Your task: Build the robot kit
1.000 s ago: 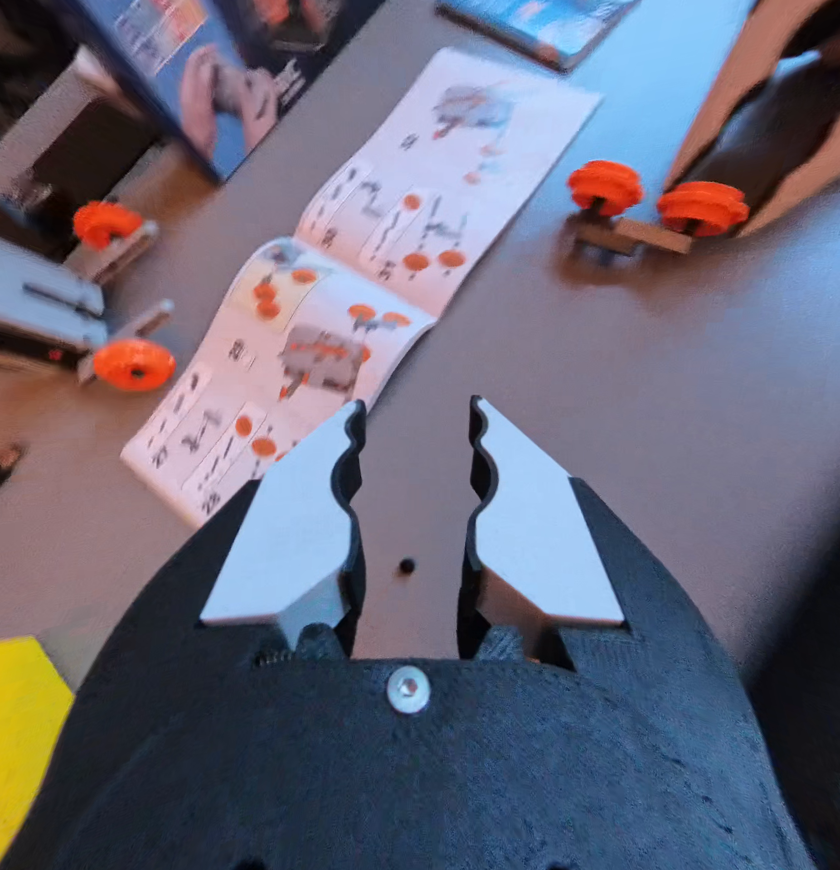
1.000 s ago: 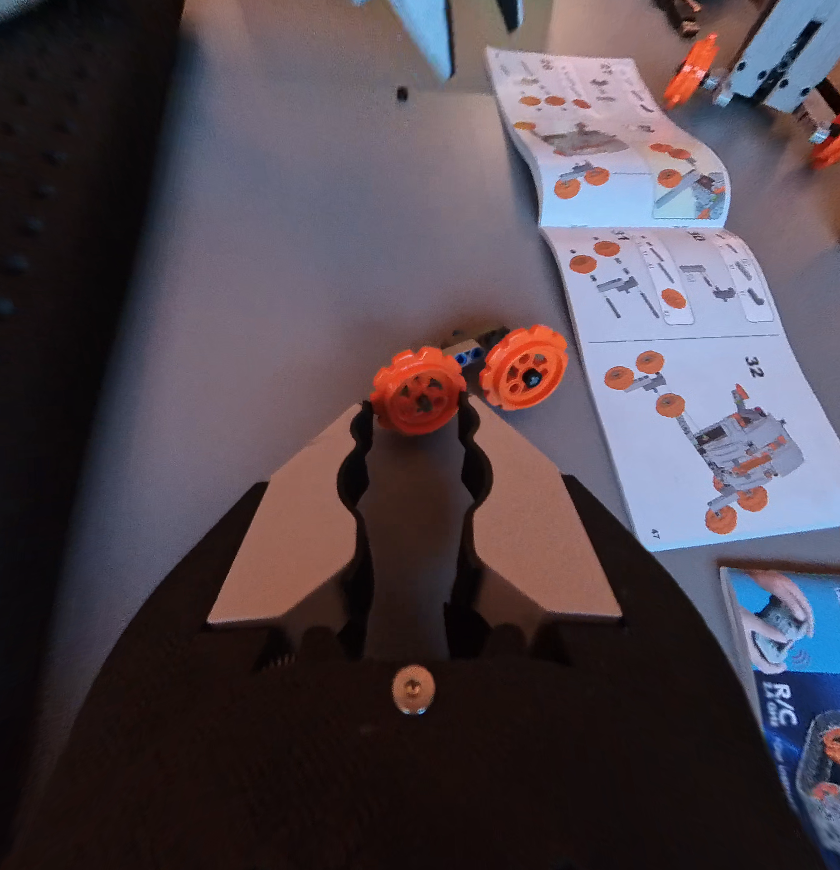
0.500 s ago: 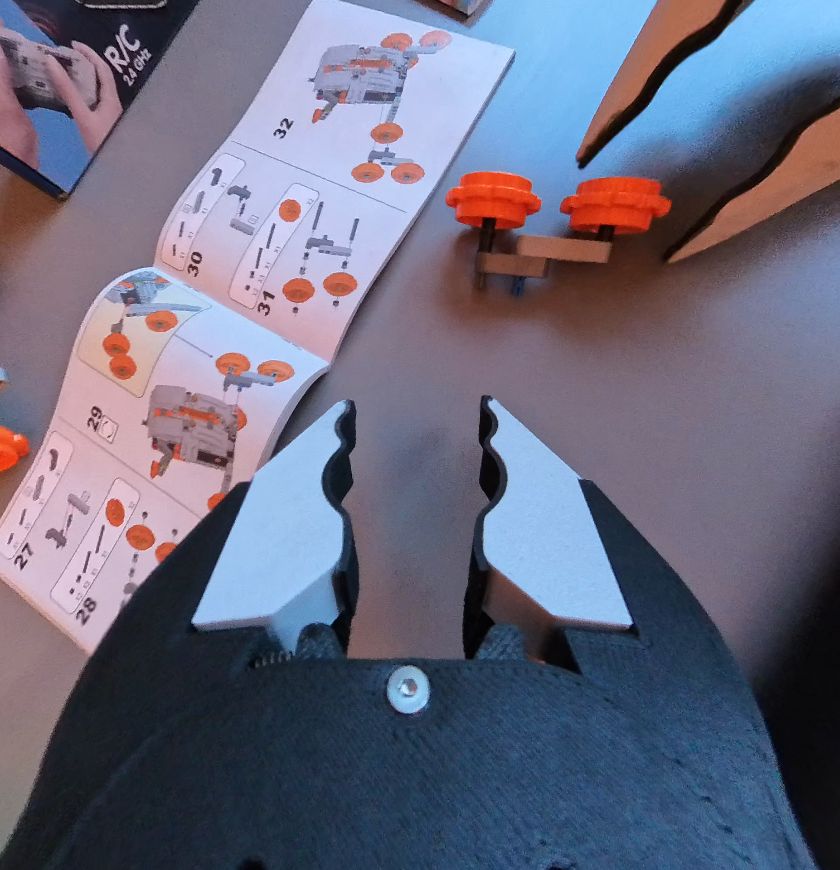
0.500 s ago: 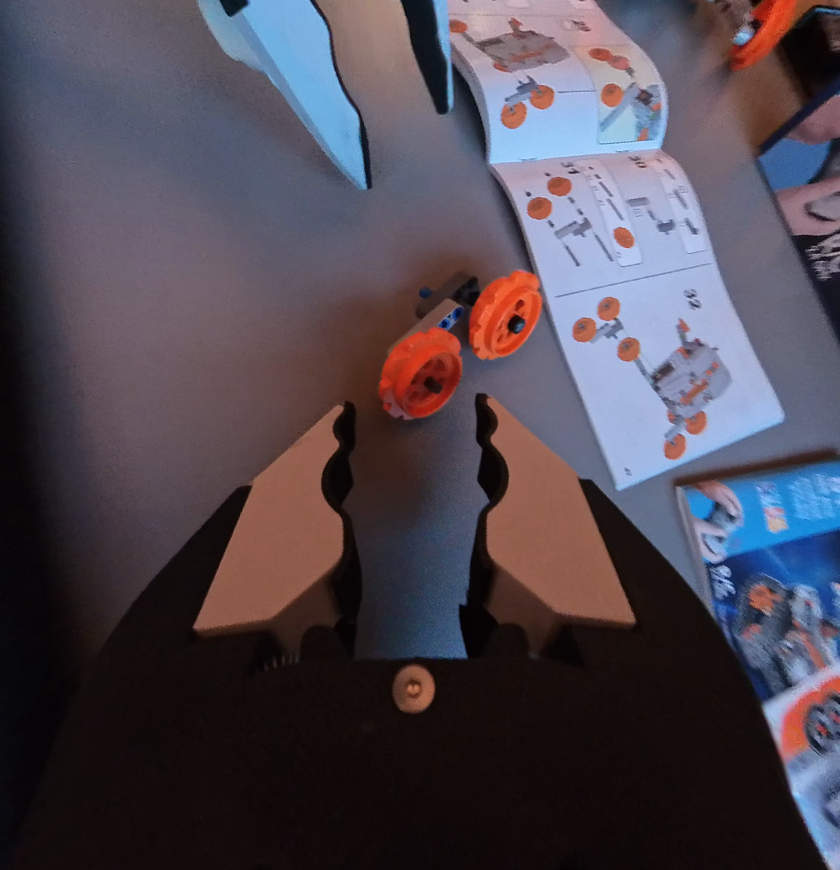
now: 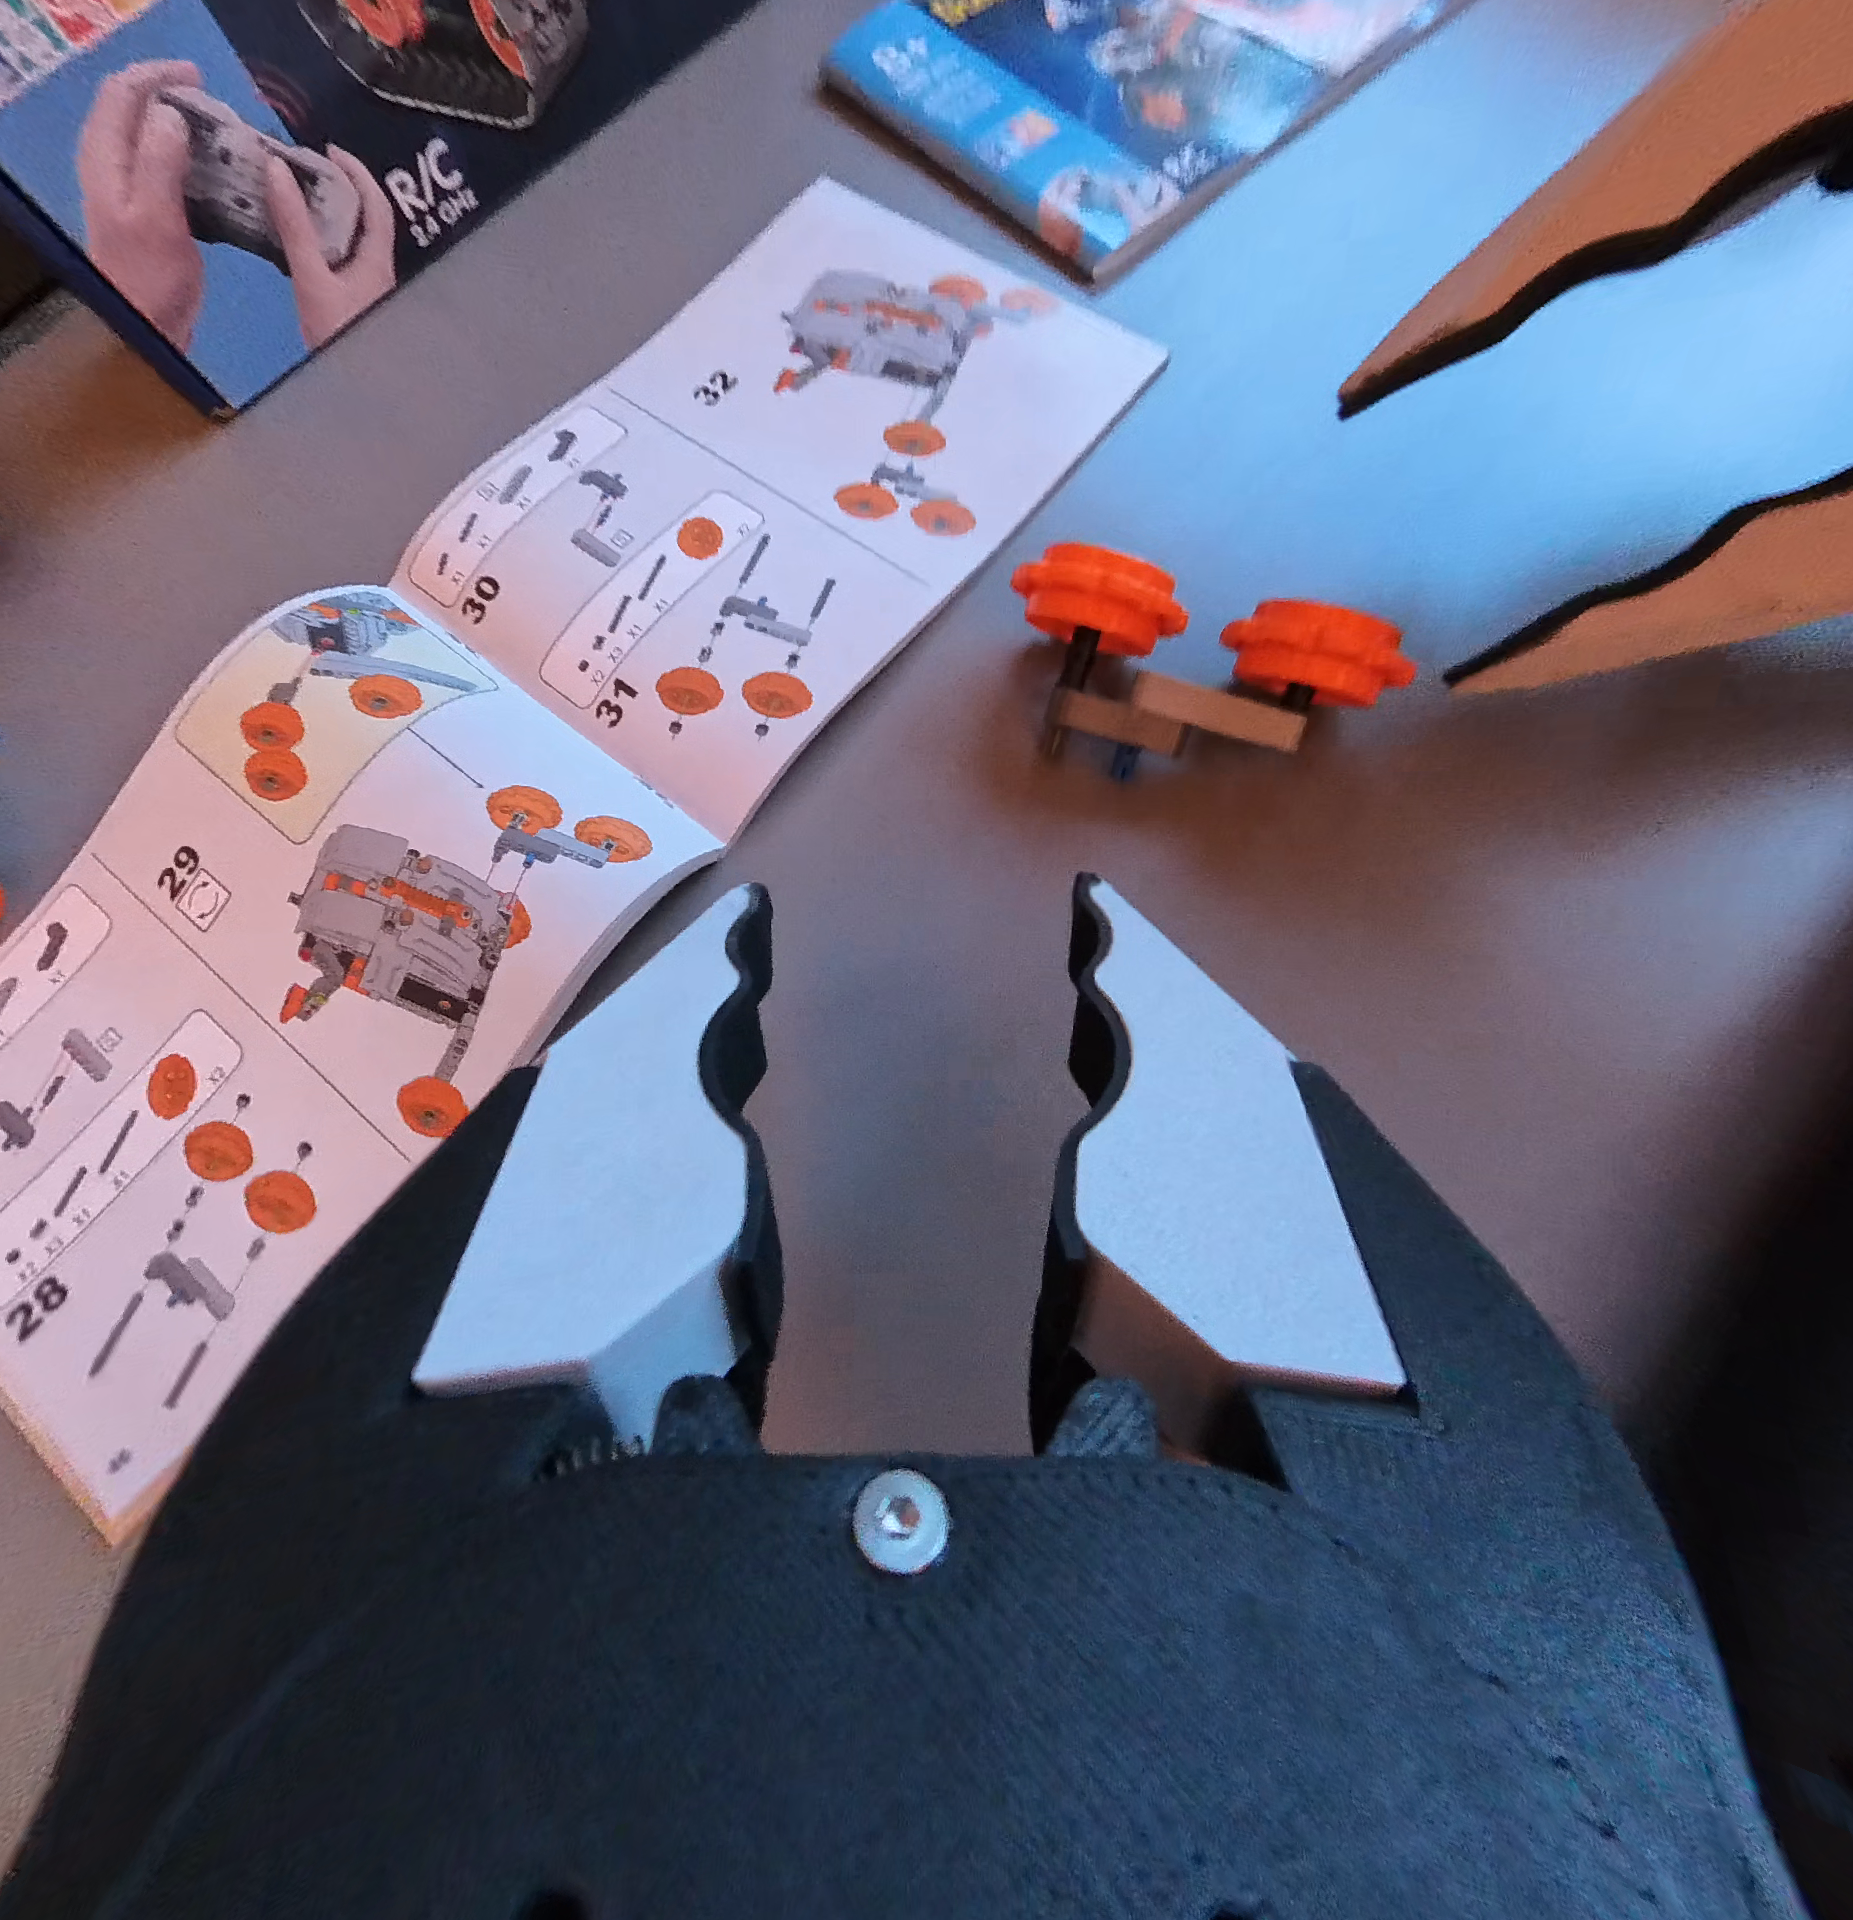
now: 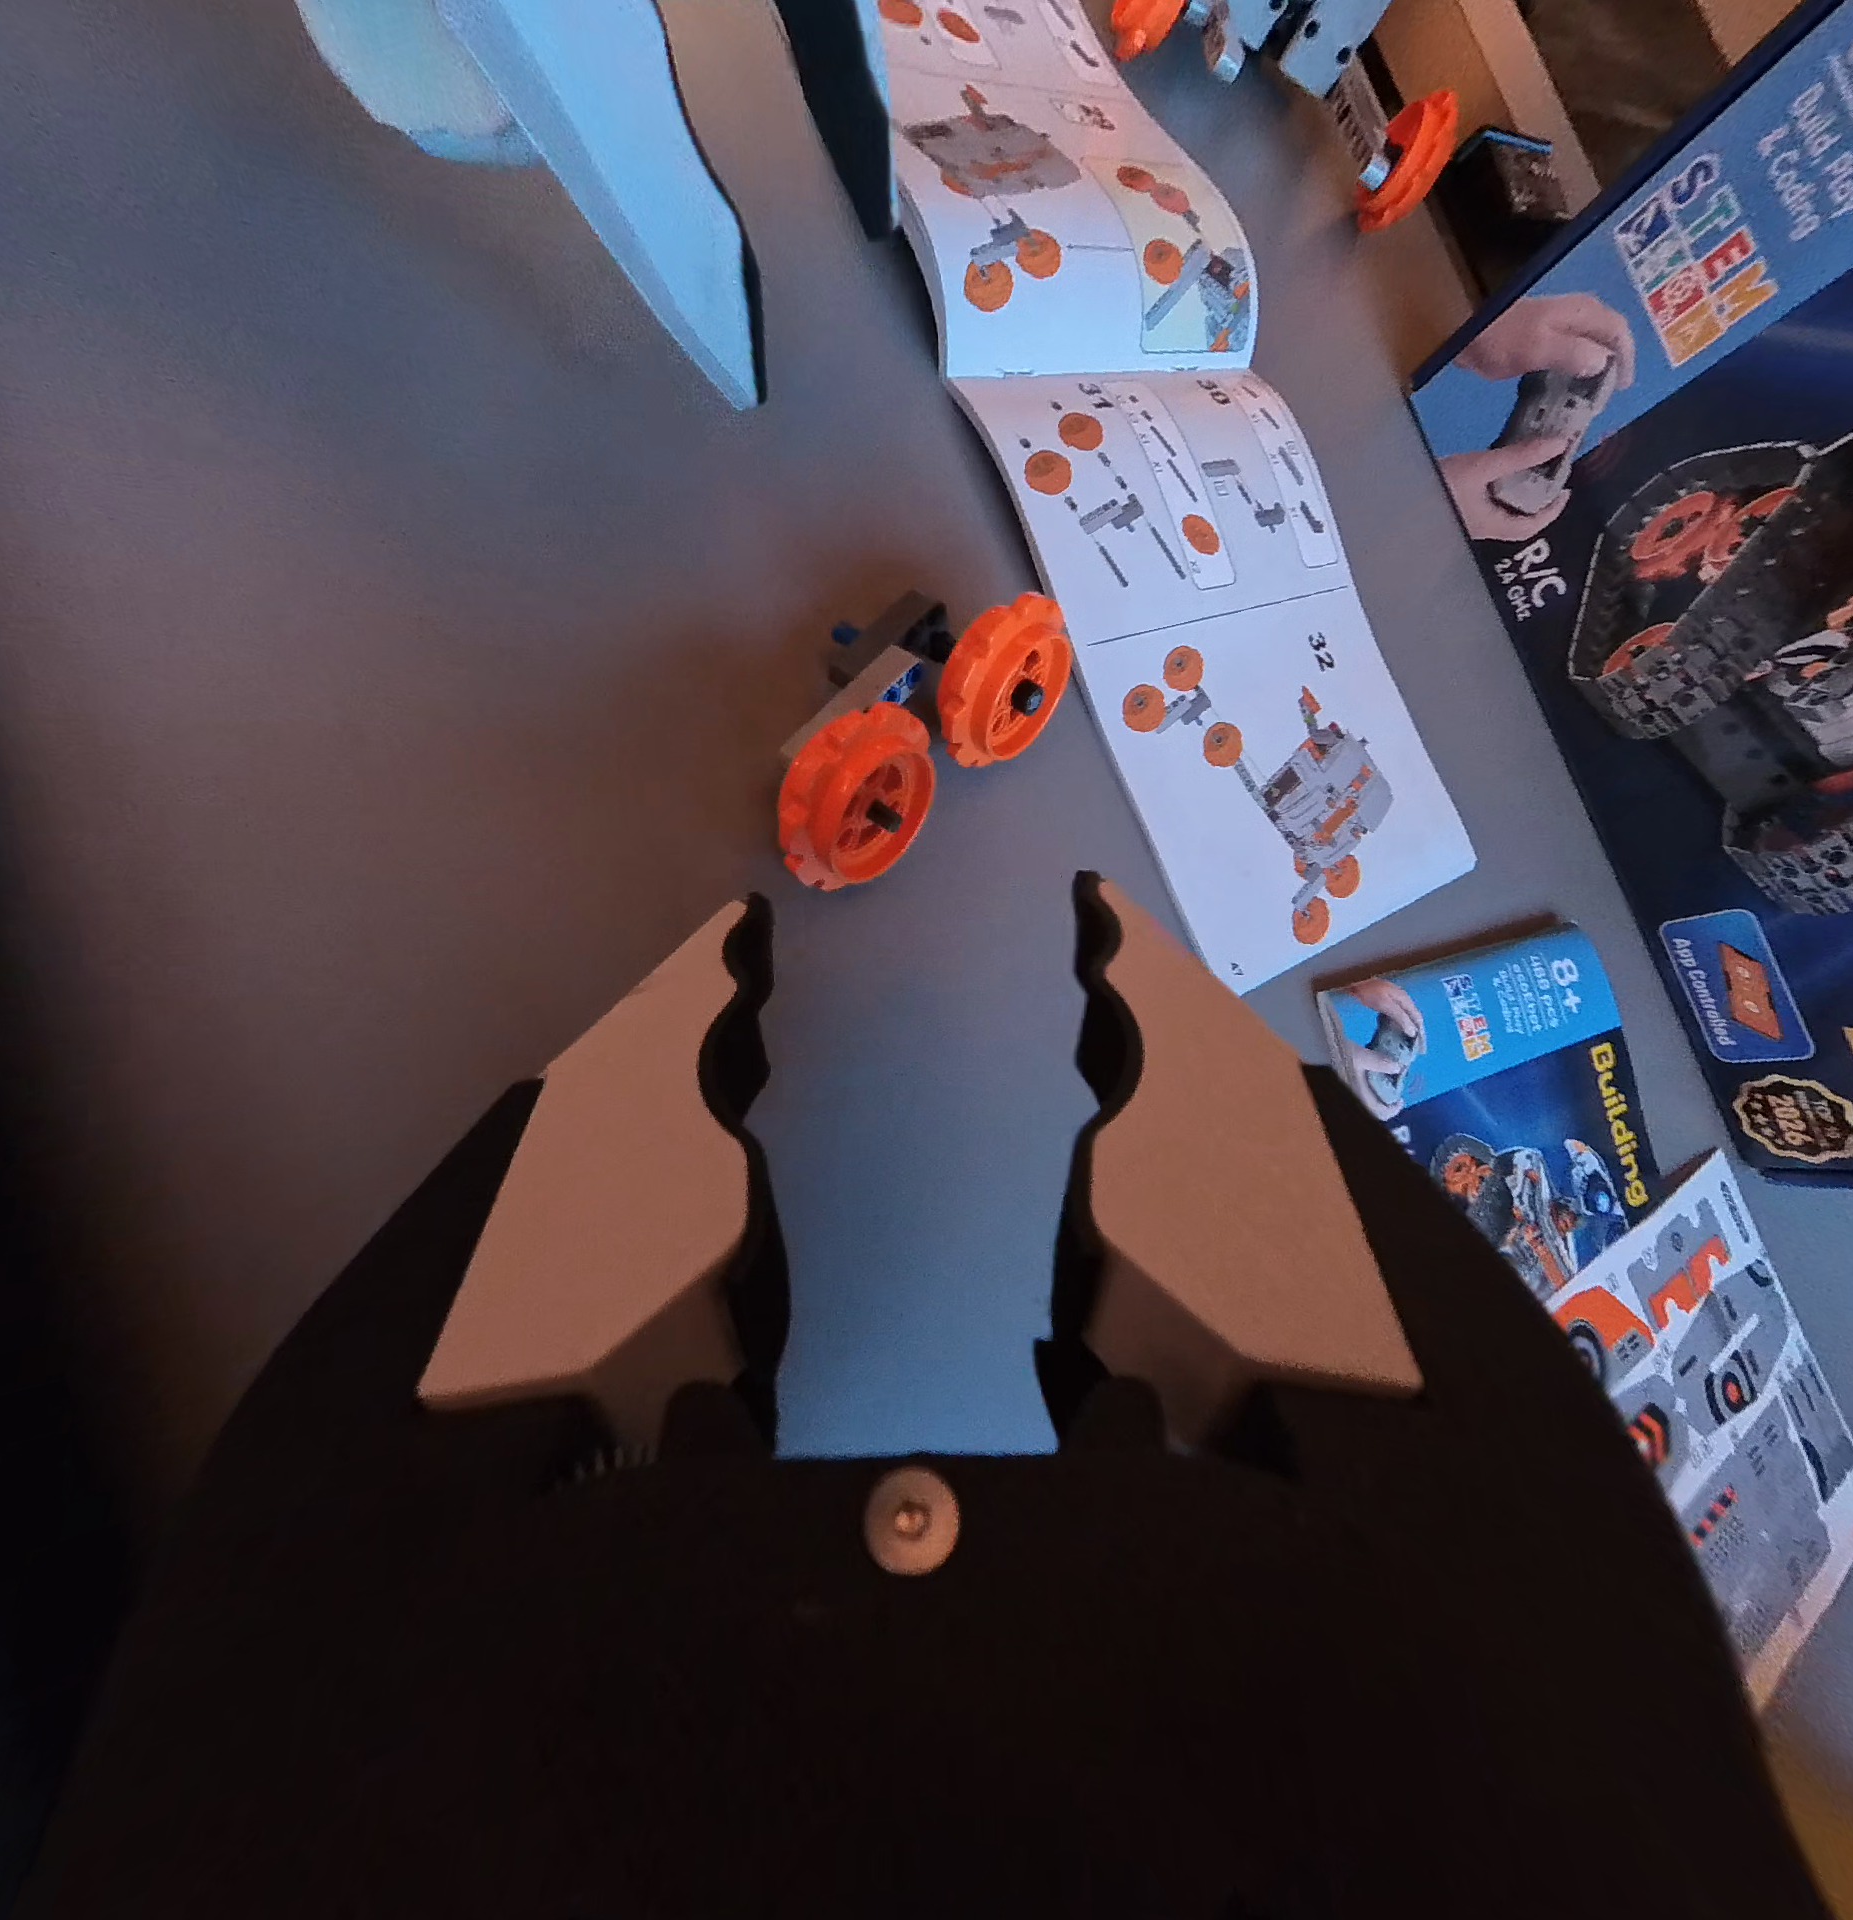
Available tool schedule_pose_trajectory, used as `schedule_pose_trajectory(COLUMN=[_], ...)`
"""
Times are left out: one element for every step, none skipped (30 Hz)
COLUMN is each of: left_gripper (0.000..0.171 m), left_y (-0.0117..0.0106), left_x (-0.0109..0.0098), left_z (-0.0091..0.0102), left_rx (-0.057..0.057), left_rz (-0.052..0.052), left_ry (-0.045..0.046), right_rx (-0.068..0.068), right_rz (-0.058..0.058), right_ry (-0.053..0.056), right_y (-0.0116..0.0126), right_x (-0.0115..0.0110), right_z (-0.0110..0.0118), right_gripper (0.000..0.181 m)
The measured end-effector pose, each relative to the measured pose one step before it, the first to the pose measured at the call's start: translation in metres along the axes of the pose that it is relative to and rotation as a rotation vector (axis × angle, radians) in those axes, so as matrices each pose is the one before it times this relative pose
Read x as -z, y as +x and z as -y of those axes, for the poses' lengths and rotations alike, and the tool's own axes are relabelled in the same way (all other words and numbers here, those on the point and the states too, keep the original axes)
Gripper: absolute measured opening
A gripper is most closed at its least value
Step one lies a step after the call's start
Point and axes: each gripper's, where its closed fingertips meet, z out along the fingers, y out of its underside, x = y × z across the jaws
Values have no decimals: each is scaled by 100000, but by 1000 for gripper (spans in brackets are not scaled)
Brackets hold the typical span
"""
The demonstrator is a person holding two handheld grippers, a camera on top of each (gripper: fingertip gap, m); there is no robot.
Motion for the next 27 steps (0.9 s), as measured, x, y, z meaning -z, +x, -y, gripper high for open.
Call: schedule_pose_trajectory(left_gripper=[58,61,62,63,67,70,72,75,79,83,87,87,82,80,80,79,79,78,78,78,80,80,79,79,79,78,77], left_y=[122,307,448,511,653,849,955,1027,1018,826,311,-544,-1289,-1493,-916,-239,76,120,251,465,538,474,446,440,344,301,441], left_x=[288,330,366,387,380,332,227,101,-23,-131,-104,116,281,290,209,238,274,234,125,50,22,70,90,114,128,120,42], left_z=[390,468,495,536,585,561,532,606,638,625,527,386,481,692,858,1116,1191,970,633,272,139,100,-81,-267,-307,-209,-41], left_rx=[1280,373,-50,53,484,1213,1802,1472,292,-935,-2679,-4591,-4019,-983,2792,6074,7505,7040,5209,2154,-253,-1009,-916,-811,-585,-346,-139], left_rz=[1058,876,934,966,228,-1077,-1682,-1919,-1922,-941,1462,4950,7337,6208,864,-3867,-5180,-3702,-2458,-1987,-1192,-323,-176,-386,-261,-222,-884], left_ry=[1696,1871,1848,2035,2378,2098,1343,1149,881,77,-1383,-2952,-2147,21,1599,3362,3918,2954,1557,230,392,1079,441,-565,-811,-516,103], right_rx=[-391,-1117,-3140,-5243,-7350,-8269,-6892,-5249,-3749,-3131,-2703,-2218,-2543,-2566,-1934,-997,-403,-15,4164,7159,4587,1087,599,1141,1426,1705,1680], right_rz=[572,-297,-1734,-533,-875,-2812,-4064,-5208,-5290,-4868,-3531,-1912,-952,181,1650,1175,-2119,-7101,-4770,544,1739,222,1192,1724,267,-912,-1163], right_ry=[901,953,1950,2333,3441,3537,1775,1033,1239,1304,172,288,1321,91,-1837,-2338,-1191,-297,-2889,-4513,-2888,-977,-467,-376,-375,-158,193], right_y=[-3,284,689,731,955,1364,1576,1714,1628,1448,1118,735,460,130,-250,-282,124,735,385,-427,-702,-532,-693,-754,-484,-217,-52], right_x=[379,547,763,911,1002,1031,993,889,757,581,425,301,172,24,-95,-185,-236,-262,-222,-137,-130,-64,21,97,133,174,229], right_z=[65,-42,-58,-81,-66,-133,-353,-381,-279,-194,-260,-176,-28,-230,-513,-606,-476,-355,-672,-866,-578,-223,-108,-72,-37,37,109], right_gripper=[65,71,73,73,74,73,73,73,73,74,74,74,77,79,83,86,87,83,72,65,67,66,64,64,66,66,66])
